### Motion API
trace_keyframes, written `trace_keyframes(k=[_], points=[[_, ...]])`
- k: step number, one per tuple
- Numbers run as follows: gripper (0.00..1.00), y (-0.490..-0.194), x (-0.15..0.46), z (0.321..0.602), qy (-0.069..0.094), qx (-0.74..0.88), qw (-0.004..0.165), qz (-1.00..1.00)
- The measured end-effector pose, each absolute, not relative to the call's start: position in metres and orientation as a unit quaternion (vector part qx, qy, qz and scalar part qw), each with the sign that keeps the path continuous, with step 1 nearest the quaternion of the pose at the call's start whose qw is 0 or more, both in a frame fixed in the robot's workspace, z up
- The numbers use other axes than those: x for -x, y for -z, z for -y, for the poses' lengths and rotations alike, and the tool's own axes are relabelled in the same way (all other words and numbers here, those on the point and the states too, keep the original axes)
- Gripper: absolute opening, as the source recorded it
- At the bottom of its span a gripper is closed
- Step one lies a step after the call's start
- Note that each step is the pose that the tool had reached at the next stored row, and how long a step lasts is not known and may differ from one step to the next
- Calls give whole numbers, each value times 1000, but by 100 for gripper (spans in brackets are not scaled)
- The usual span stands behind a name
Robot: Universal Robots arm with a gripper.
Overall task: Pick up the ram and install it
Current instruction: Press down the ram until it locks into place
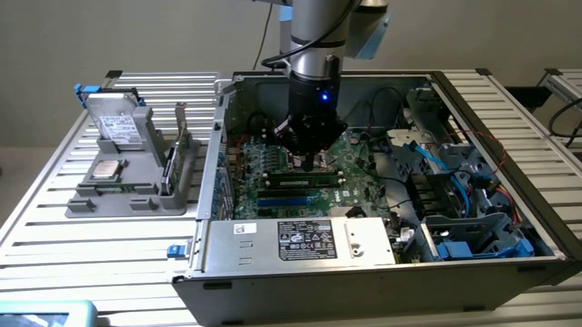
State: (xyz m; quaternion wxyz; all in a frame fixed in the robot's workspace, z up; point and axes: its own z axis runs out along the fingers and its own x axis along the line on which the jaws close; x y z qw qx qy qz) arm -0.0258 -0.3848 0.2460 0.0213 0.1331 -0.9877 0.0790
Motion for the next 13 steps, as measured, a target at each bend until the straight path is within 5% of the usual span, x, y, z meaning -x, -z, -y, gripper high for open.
trace_keyframes(k=[13], points=[[11, -246, 26, 385, -79, -69, 13, 994]])
